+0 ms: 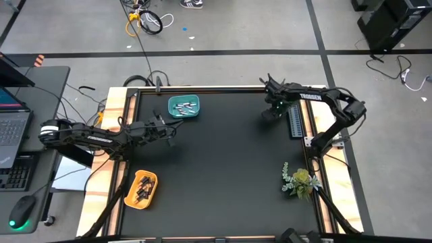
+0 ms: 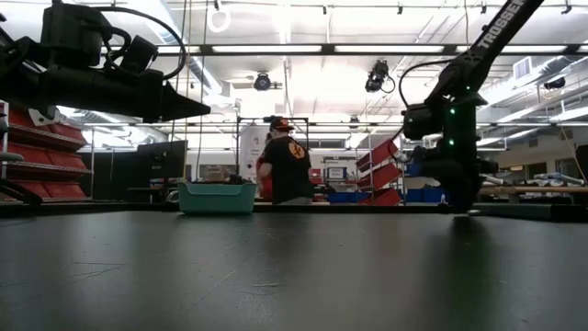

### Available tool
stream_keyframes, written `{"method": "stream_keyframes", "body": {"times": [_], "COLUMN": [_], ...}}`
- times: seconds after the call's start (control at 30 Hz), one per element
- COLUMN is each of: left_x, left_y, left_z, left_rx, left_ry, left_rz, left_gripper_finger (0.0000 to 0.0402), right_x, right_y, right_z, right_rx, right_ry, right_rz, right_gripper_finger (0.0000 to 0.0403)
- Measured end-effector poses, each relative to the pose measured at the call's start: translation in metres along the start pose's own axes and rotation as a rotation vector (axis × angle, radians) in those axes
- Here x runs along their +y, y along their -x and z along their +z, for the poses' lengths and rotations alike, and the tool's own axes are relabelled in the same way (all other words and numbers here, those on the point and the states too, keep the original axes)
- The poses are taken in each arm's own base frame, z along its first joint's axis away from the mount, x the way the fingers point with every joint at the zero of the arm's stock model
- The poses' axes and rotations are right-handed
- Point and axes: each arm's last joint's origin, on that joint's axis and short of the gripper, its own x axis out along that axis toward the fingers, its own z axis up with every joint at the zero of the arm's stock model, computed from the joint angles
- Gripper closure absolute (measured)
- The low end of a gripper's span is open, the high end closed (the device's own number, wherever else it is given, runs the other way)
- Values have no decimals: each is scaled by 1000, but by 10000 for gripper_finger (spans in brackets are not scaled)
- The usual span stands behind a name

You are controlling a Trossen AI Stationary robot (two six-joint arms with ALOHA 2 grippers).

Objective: Sort batteries
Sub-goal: Put the silver battery into the green bin

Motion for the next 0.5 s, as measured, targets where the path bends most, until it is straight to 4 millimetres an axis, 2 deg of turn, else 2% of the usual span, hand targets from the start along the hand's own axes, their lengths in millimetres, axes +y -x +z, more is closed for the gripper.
{"method": "stream_keyframes", "body": {"times": [0.07,0.17,0.33,0.5], "left_x": [0,0,0,0], "left_y": [0,0,0,0], "left_z": [0,0,0,0], "left_rx": [0,1,2,2], "left_ry": [0,-1,-2,-4], "left_rz": [0,0,0,0], "left_gripper_finger": [358,358,358,358], "right_x": [8,22,49,54], "right_y": [1,5,25,28], "right_z": [-2,-5,-9,-15], "right_rx": [16,11,-48,-68], "right_ry": [14,37,118,50], "right_rz": [35,-9,-53,-91], "right_gripper_finger": [293,293,293,293]}}
